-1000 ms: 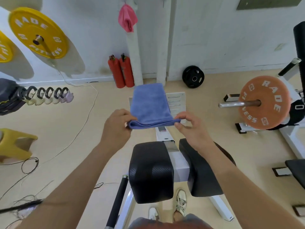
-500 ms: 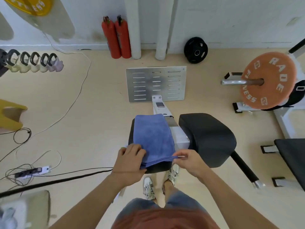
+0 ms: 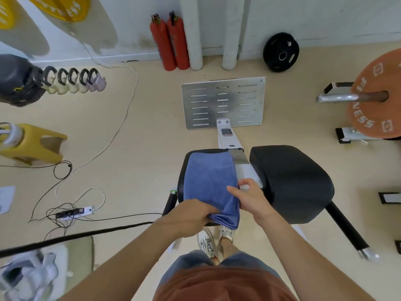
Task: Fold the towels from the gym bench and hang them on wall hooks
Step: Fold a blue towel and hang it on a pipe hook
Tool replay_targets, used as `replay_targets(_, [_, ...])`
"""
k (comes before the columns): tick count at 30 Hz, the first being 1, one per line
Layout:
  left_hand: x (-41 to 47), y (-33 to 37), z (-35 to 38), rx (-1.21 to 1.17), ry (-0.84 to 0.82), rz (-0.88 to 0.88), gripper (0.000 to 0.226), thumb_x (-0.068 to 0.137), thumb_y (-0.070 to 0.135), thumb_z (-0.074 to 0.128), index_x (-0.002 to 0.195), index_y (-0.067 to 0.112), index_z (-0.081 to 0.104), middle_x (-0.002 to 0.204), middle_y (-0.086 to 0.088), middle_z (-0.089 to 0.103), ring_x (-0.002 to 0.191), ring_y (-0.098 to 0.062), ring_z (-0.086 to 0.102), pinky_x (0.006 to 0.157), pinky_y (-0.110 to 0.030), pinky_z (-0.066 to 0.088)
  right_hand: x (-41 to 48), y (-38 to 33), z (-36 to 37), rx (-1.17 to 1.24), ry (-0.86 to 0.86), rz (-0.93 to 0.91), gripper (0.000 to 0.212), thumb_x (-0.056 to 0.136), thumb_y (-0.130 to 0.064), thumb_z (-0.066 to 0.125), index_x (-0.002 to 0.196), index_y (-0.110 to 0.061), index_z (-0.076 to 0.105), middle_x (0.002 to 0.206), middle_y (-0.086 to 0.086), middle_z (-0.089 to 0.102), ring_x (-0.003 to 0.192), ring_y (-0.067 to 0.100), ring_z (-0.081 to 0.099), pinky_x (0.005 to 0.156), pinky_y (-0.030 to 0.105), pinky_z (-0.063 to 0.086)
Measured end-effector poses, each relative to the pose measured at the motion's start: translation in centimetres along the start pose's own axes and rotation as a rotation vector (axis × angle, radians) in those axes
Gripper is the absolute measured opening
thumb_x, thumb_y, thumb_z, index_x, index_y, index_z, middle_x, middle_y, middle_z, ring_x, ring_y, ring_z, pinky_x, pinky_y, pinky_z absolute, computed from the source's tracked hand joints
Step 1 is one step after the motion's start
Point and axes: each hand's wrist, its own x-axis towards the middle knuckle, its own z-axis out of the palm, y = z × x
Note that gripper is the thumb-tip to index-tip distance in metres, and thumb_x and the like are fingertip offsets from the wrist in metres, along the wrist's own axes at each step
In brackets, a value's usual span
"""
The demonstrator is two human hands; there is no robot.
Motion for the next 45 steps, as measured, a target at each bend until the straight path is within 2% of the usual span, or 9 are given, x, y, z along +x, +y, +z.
replay_targets(4, [-0.9,-0.7,-0.4,-0.090,-0.130,0.006,0.025,0.094,0.027,0.050,0.115,0.026,0.063,0.103,-0.001,0.068,0.089,-0.019,0.058,0.080,-0.036,0.048,0.8,-1.0,1.2,-0.191,0.164,-0.125,0.035,0.078,-0.026,0.074,0.105,-0.017,0.054,0.099,0.000,0.061,0.098,0.023,0.062,0.087,0.042,0.053])
replay_targets(8, [-1.6,-1.0,0.1,-0.089,-0.182,0.018,0.016,0.089,0.022,0.053,0.082,0.010,0.062,0.066,-0.001,0.054,0.060,-0.014,0.042,0.058,-0.029,0.035,0.8,-2.2,2.3,-0.313,0.235,-0.159,0.039,0.081,-0.025,0.071,0.114,-0.008,0.059,0.097,-0.003,0.057,0.102,0.024,0.061,0.080,0.031,0.047])
replay_targets(12, [-2.6,-1.7,0.2,-0.118,-0.227,0.030,0.019,0.088,0.026,0.056,0.073,0.014,0.058,0.060,0.004,0.045,0.059,-0.012,0.040,0.060,-0.029,0.035,1.8,-2.8,2.3,-0.177,0.204,-0.075,0.026,0.074,-0.022,0.074,0.091,-0.003,0.071,0.088,0.012,0.072,0.082,0.028,0.068,0.076,0.043,0.057])
replay_targets(14, [-2.8,-1.6,-0.5,-0.142,-0.227,0.022,0.018,0.089,0.021,0.055,0.073,0.015,0.053,0.062,0.005,0.044,0.060,-0.010,0.040,0.059,-0.026,0.034,1.8,-3.5,2.0,-0.035,0.141,-0.036,0.013,0.074,-0.009,0.069,0.082,0.000,0.070,0.080,0.014,0.069,0.071,0.026,0.064,0.066,0.035,0.055])
replay_targets(26, [-1.2,0.4,-5.5,-0.102,0.229,-0.002,0.011,0.088,0.017,0.048,0.082,0.025,0.050,0.074,0.006,0.052,0.069,-0.011,0.050,0.063,-0.019,0.038,-1.4,-5.3,0.8,-0.087,-0.144,-0.118,0.044,0.069,-0.004,0.052,0.112,-0.013,0.060,0.105,0.016,0.063,0.099,0.029,0.062,0.086,0.042,0.055])
replay_targets(32, [-3.0,2.9,-7.2,-0.188,0.361,0.085,0.011,0.090,0.019,0.053,0.080,0.021,0.056,0.071,0.007,0.053,0.065,-0.011,0.049,0.061,-0.021,0.040,-6.7,-7.2,-0.3,-0.115,-0.285,-0.272,0.032,0.084,0.003,0.046,0.106,-0.011,0.064,0.090,0.020,0.061,0.081,0.026,0.058,0.077,0.038,0.050])
replay_targets(39, [-5.8,5.2,-10.2,-0.338,0.571,0.179,0.015,0.087,0.019,0.065,0.094,0.031,0.069,0.087,0.019,0.064,0.087,-0.004,0.058,0.078,-0.013,0.046,-11.0,-10.2,-2.1,-0.137,-0.180,-0.454,0.027,0.085,-0.007,0.052,0.098,-0.020,0.071,0.091,0.012,0.071,0.080,0.025,0.065,0.077,0.042,0.057])
replay_targets(42, [-6.9,6.2,-11.2,-0.424,0.653,0.220,0.037,0.084,0.003,0.063,0.089,0.040,0.066,0.088,0.021,0.067,0.090,0.001,0.061,0.081,-0.008,0.044,-12.7,-11.5,-2.2,-0.196,-0.142,-0.588,0.022,0.085,-0.005,0.055,0.091,-0.015,0.073,0.080,0.012,0.070,0.067,0.014,0.061,0.065,0.027,0.052])
replay_targets(45, [-7.4,6.9,-12.0,-0.466,0.708,0.287,0.031,0.079,0.007,0.062,0.088,0.037,0.068,0.090,0.018,0.069,0.089,-0.002,0.064,0.081,-0.010,0.045,-13.7,-12.1,-2.2,-0.219,-0.089,-0.694,0.017,0.085,-0.006,0.057,0.085,-0.012,0.073,0.075,0.014,0.066,0.063,0.019,0.056,0.062,0.026,0.048])
